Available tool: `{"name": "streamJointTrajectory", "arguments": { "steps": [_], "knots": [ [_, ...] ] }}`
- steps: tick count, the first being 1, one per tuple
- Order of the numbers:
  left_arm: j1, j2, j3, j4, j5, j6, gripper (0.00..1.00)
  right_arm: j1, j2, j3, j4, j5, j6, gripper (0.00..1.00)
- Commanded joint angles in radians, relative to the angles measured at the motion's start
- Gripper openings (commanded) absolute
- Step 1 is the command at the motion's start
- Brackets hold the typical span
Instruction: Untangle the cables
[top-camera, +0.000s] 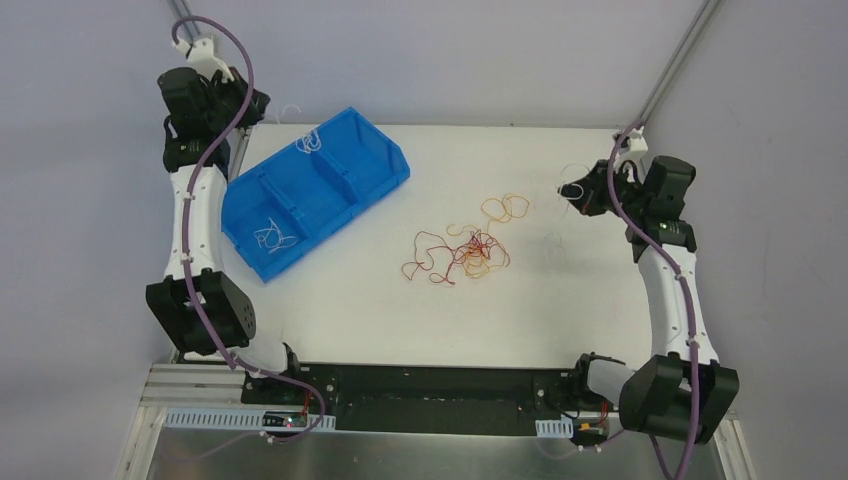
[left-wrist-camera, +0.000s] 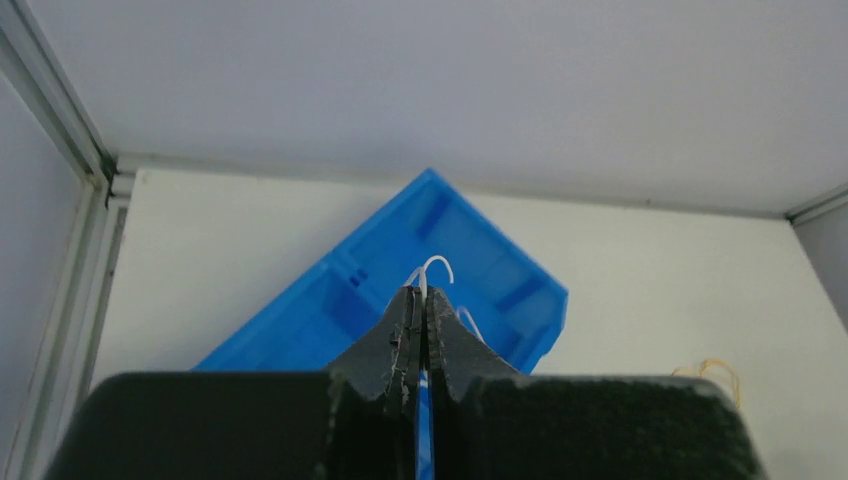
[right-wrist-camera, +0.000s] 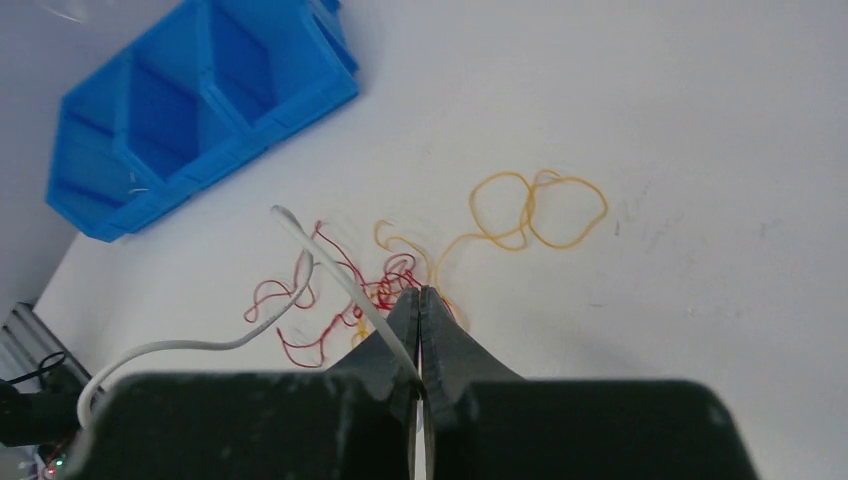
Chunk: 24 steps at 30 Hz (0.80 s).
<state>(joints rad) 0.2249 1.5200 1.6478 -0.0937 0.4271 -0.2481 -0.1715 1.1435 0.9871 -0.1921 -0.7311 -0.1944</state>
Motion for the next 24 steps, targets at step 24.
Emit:
{"name": "streamJointTrajectory", "arguments": {
  "steps": [24],
  "knots": [
    [0.279, -0.107, -0.273, -0.201, 0.270, 0.266, 0.00, 0.403, 0.109, 0.469, -0.001, -0.090, 0.289, 0.00]
  ]
}}
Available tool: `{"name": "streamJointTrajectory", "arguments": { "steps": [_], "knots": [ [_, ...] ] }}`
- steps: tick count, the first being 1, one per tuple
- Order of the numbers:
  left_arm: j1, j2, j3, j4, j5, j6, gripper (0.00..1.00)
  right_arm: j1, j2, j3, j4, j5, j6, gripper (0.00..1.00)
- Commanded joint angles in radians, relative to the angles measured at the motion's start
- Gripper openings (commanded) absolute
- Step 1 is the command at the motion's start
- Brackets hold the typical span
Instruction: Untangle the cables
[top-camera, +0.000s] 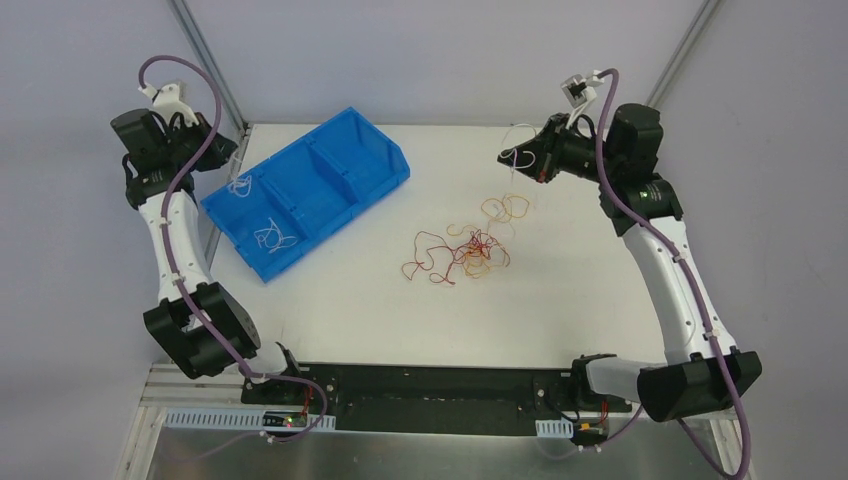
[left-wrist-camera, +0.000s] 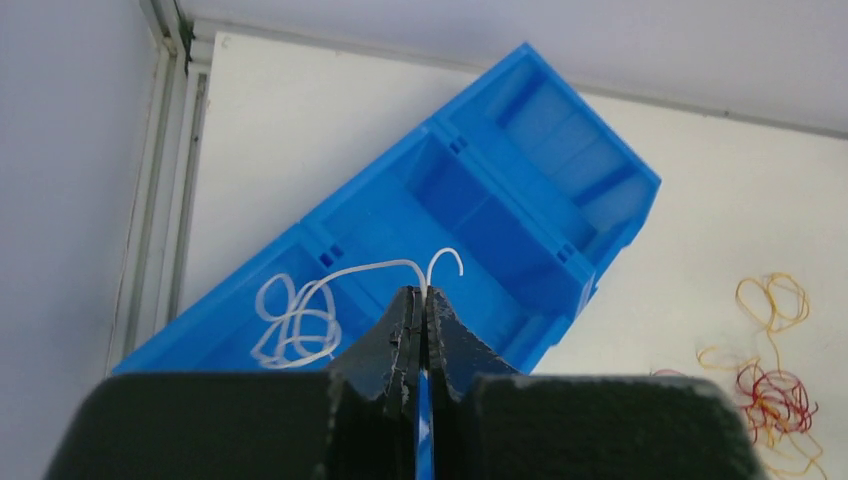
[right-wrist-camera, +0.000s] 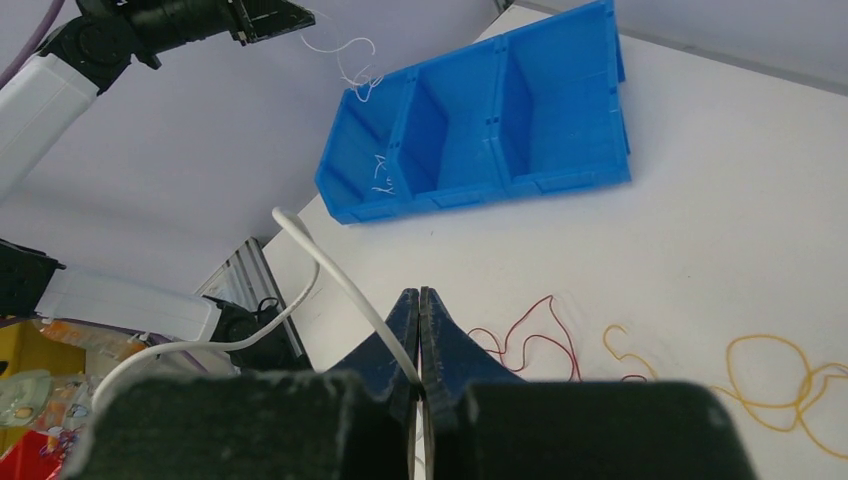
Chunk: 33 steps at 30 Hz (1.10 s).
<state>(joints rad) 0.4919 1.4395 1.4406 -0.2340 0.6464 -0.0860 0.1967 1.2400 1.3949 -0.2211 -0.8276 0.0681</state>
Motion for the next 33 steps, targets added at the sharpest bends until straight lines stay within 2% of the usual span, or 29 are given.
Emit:
{"name": "streamJointTrajectory", "arguments": {
  "steps": [1, 6, 7, 8, 9, 10, 11, 13, 15, 17, 19, 21, 22, 24, 29, 31, 33],
  "knots": [
    [0.014, -0.026, -0.084, -0.068, 0.045, 0.124, 0.00, 0.046, 0.019, 0.065, 0.030, 0.008, 0.028, 0.00],
    [0.017, -0.003, -0.121, -0.136, -0.035, 0.207, 0.00, 0.106, 0.056, 0.093, 0.045, 0.029, 0.038, 0.00],
    [0.017, 0.003, -0.111, -0.166, -0.020, 0.220, 0.14, 0.119, 0.062, 0.098, 0.053, 0.034, 0.041, 0.00],
    [0.017, 0.003, -0.096, -0.191, 0.025, 0.233, 0.43, 0.132, 0.071, 0.102, 0.061, 0.037, 0.048, 0.00],
    [0.015, -0.004, -0.085, -0.207, 0.092, 0.233, 0.65, 0.146, 0.081, 0.109, 0.069, 0.039, 0.058, 0.00],
    [0.011, -0.019, -0.077, -0.210, 0.185, 0.224, 0.80, 0.161, 0.090, 0.118, 0.077, 0.040, 0.070, 0.00],
    [-0.001, -0.048, -0.072, -0.211, 0.276, 0.216, 0.89, 0.175, 0.103, 0.129, 0.085, 0.041, 0.090, 0.00],
    [-0.067, -0.090, -0.069, -0.211, 0.445, 0.216, 0.98, 0.207, 0.125, 0.149, 0.116, 0.041, 0.130, 0.00],
    [-0.192, -0.152, -0.074, -0.204, 0.520, 0.223, 0.99, 0.236, 0.146, 0.165, 0.168, 0.043, 0.184, 0.00],
    [-0.378, -0.208, -0.105, -0.130, 0.507, 0.209, 0.99, 0.278, 0.173, 0.194, 0.203, 0.042, 0.232, 0.00],
    [-0.520, -0.261, -0.178, 0.089, 0.452, 0.081, 0.99, 0.315, 0.200, 0.224, 0.216, 0.042, 0.271, 0.00],
    [-0.630, -0.280, -0.254, 0.356, 0.373, -0.114, 0.99, 0.352, 0.219, 0.243, 0.263, 0.049, 0.307, 0.00],
    [-0.669, -0.273, -0.270, 0.446, 0.354, -0.187, 0.99, 0.368, 0.228, 0.248, 0.277, 0.057, 0.320, 0.00],
    [-0.751, -0.244, -0.257, 0.527, 0.348, -0.282, 0.99, 0.401, 0.246, 0.266, 0.285, 0.083, 0.329, 0.00],
    [-0.911, -0.224, -0.264, 0.608, 0.303, -0.327, 0.98, 0.443, 0.289, 0.301, 0.312, 0.108, 0.370, 0.00],
    [-0.936, -0.208, -0.263, 0.631, 0.313, -0.364, 0.93, 0.446, 0.295, 0.300, 0.317, 0.117, 0.374, 0.00],
    [-0.943, -0.198, -0.267, 0.659, 0.320, -0.418, 0.79, 0.446, 0.298, 0.298, 0.317, 0.125, 0.377, 0.00]
  ]
}}
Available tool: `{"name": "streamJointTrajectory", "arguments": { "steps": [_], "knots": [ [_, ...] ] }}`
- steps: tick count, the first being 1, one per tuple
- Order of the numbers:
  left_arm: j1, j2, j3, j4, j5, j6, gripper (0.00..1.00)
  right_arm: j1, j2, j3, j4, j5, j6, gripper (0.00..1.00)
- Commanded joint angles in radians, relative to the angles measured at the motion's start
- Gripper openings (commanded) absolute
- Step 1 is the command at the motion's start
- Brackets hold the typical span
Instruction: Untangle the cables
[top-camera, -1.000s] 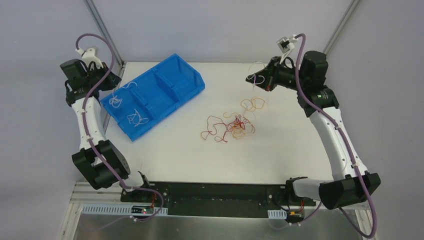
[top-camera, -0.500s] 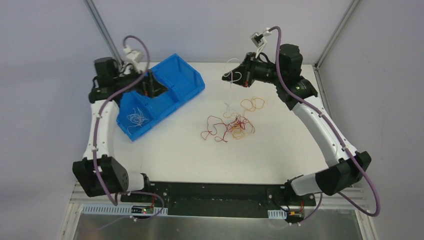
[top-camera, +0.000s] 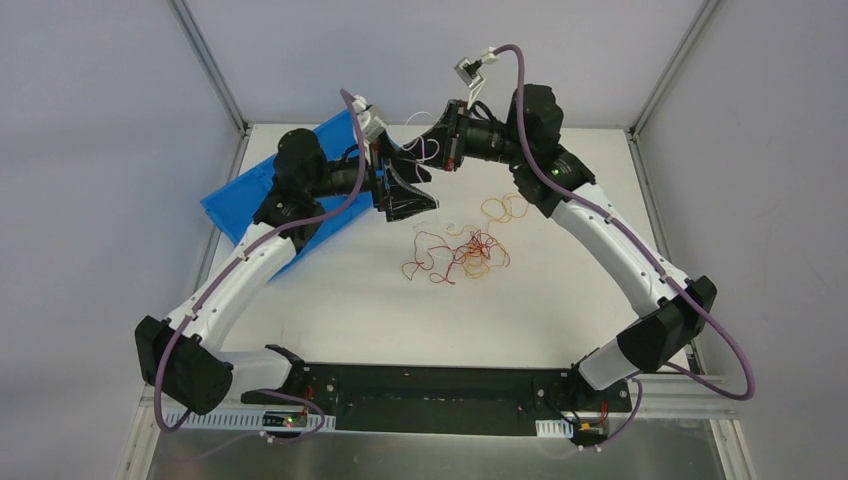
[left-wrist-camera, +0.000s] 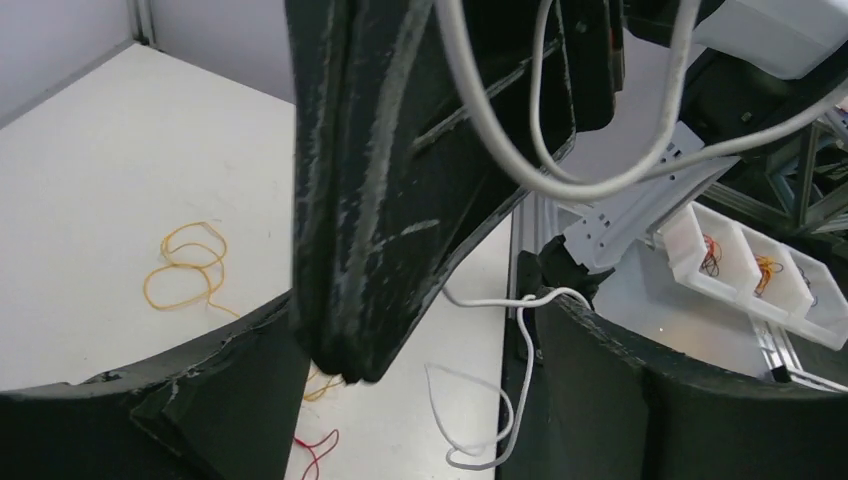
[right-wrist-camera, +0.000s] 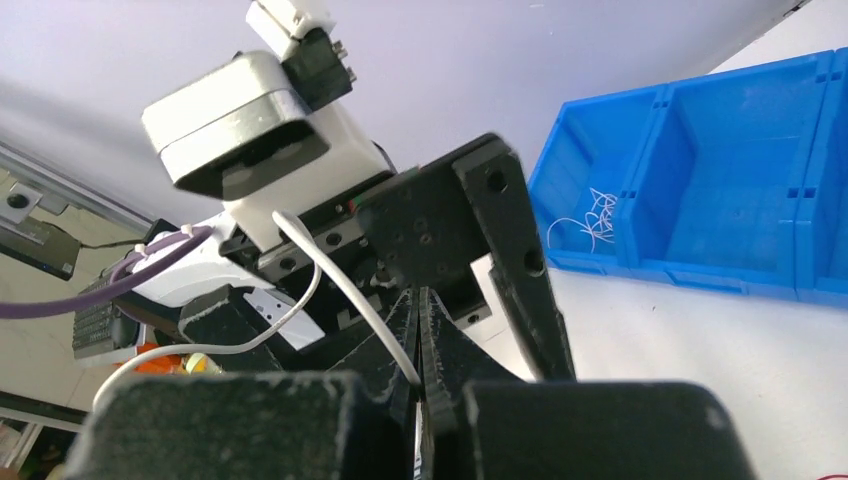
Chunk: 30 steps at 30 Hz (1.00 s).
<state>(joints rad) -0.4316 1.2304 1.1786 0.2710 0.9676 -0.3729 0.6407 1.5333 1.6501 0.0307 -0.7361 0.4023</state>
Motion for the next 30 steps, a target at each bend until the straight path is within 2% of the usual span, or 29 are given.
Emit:
{"name": "streamJointTrajectory", "arguments": {
  "steps": [1, 3, 4, 5, 8, 9, 11, 13, 15, 18, 21, 22, 24, 25, 27, 28, 30],
  "knots": [
    [-0.019, 0.014, -0.008, 0.165, 0.000, -0.155, 0.69, 0.002, 0.004, 0.037, 0.066, 0.035, 0.041, 0.00],
    [-0.018, 0.004, -0.019, 0.175, -0.009, -0.196, 0.58, 0.002, -0.006, 0.023, 0.064, 0.037, 0.034, 0.00],
    [-0.018, -0.005, -0.026, 0.176, -0.008, -0.205, 0.57, 0.001, -0.012, 0.013, 0.063, 0.039, 0.029, 0.00],
    [-0.018, -0.015, -0.033, 0.177, -0.009, -0.216, 0.60, 0.000, -0.017, -0.001, 0.060, 0.039, 0.024, 0.00],
    [-0.018, -0.048, -0.052, 0.129, -0.017, -0.202, 0.85, -0.001, -0.031, -0.023, 0.058, 0.030, 0.018, 0.00],
    [-0.016, -0.060, -0.053, 0.072, -0.027, -0.165, 0.89, -0.001, -0.036, -0.025, 0.058, 0.024, 0.018, 0.00],
    [0.011, -0.088, -0.081, 0.012, -0.054, -0.114, 0.91, -0.001, -0.043, -0.026, 0.057, 0.018, 0.014, 0.00],
    [0.047, -0.100, -0.117, 0.090, -0.050, -0.170, 0.91, -0.001, -0.049, -0.028, 0.054, 0.021, 0.006, 0.00],
    [0.032, -0.086, -0.107, 0.135, -0.040, -0.229, 0.91, 0.001, -0.044, -0.034, 0.061, 0.025, 0.007, 0.00],
    [0.004, -0.071, -0.084, 0.137, -0.065, -0.227, 0.91, 0.001, -0.025, -0.031, 0.079, 0.026, 0.034, 0.00],
    [0.004, -0.061, -0.071, 0.129, -0.118, -0.237, 0.85, 0.003, -0.020, -0.034, 0.093, 0.029, 0.052, 0.00],
    [0.003, -0.056, -0.063, 0.132, -0.125, -0.246, 0.81, 0.004, -0.021, -0.037, 0.093, 0.032, 0.051, 0.00],
    [0.001, -0.042, -0.045, 0.122, -0.145, -0.265, 0.62, 0.004, -0.021, -0.041, 0.087, 0.034, 0.050, 0.00],
    [0.003, -0.042, -0.040, 0.114, -0.153, -0.272, 0.45, 0.002, -0.022, -0.042, 0.073, 0.034, 0.043, 0.00],
    [0.022, -0.056, -0.040, 0.083, -0.159, -0.267, 0.04, -0.009, -0.026, -0.048, 0.038, 0.033, 0.033, 0.04],
    [0.040, -0.065, -0.038, 0.039, -0.167, -0.264, 0.00, -0.021, -0.029, -0.054, 0.023, 0.022, 0.035, 0.16],
    [0.106, -0.076, -0.038, -0.047, -0.163, -0.271, 0.00, -0.054, -0.038, -0.075, -0.007, -0.006, 0.039, 0.45]
  ]
}}
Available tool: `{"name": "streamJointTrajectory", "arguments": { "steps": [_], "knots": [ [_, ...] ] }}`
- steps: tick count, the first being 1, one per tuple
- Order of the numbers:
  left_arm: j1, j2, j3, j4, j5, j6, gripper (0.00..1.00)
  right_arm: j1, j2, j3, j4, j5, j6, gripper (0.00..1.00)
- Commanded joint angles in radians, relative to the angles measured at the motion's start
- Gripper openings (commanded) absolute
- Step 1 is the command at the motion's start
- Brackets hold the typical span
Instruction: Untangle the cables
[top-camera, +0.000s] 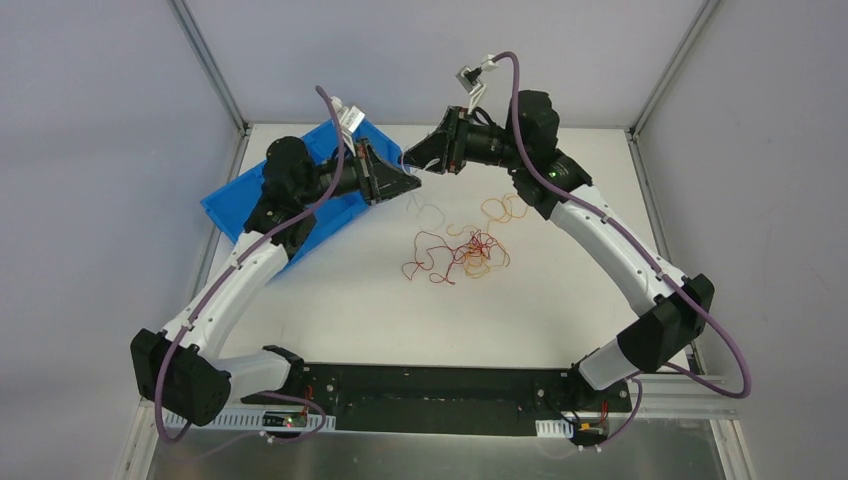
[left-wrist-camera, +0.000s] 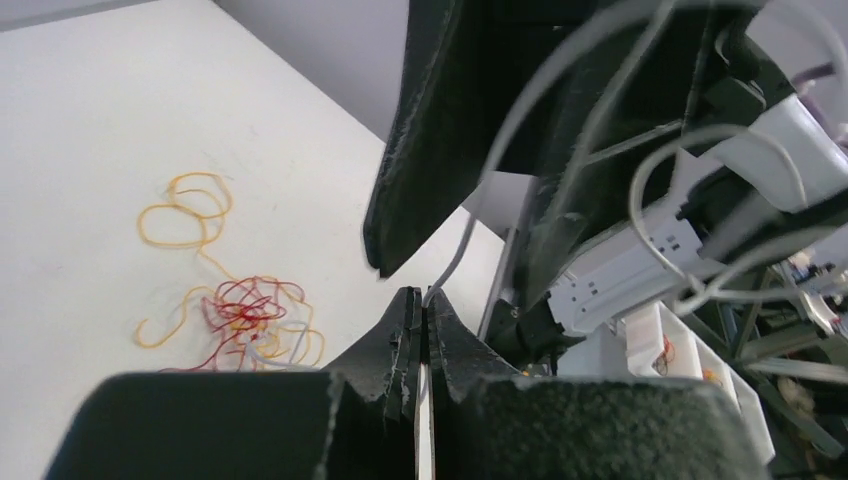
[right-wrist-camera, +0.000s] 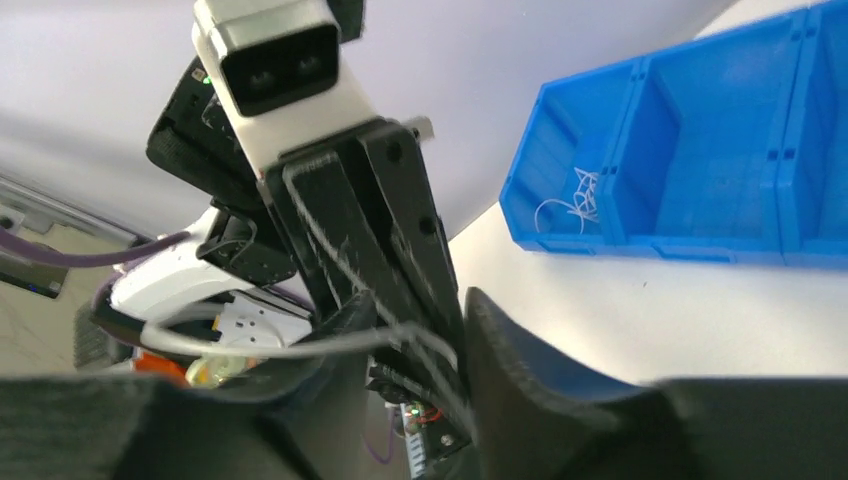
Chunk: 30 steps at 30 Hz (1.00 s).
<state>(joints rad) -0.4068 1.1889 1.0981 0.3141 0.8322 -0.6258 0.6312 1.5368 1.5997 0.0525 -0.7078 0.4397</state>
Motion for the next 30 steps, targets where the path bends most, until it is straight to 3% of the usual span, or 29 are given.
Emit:
{"name": "streamJointTrajectory", "arguments": {
  "steps": [1, 4, 9, 16, 20, 27, 29, 30],
  "knots": [
    [0.131, -0.041, 0.038, -0.132, -0.020, -0.016, 0.00, -0.061, -0.051, -0.040, -0.044, -0.048, -0.011, 0.56],
    [0.292, -0.054, 0.035, -0.258, 0.051, 0.046, 0.00, -0.092, -0.096, -0.104, -0.167, -0.083, -0.126, 0.78],
    [0.543, -0.043, 0.102, -0.497, 0.203, 0.299, 0.00, -0.110, -0.169, -0.233, -0.423, -0.109, -0.422, 0.93],
    [0.907, 0.121, 0.272, -0.732, 0.365, 0.596, 0.00, -0.164, -0.220, -0.296, -0.473, -0.097, -0.494, 0.96],
    [0.995, 0.215, 0.324, -0.768, 0.356, 0.741, 0.00, -0.194, -0.214, -0.291, -0.483, -0.099, -0.506, 0.96],
    [1.026, 0.333, 0.331, -0.810, 0.231, 0.985, 0.00, -0.224, -0.193, -0.291, -0.527, -0.090, -0.547, 0.96],
    [1.036, 0.343, 0.309, -0.811, 0.169, 1.070, 0.13, -0.234, -0.189, -0.293, -0.544, -0.086, -0.563, 0.96],
    [1.049, 0.349, 0.306, -0.812, 0.156, 1.081, 0.27, -0.239, -0.188, -0.292, -0.559, -0.083, -0.569, 0.96]
  ]
}}
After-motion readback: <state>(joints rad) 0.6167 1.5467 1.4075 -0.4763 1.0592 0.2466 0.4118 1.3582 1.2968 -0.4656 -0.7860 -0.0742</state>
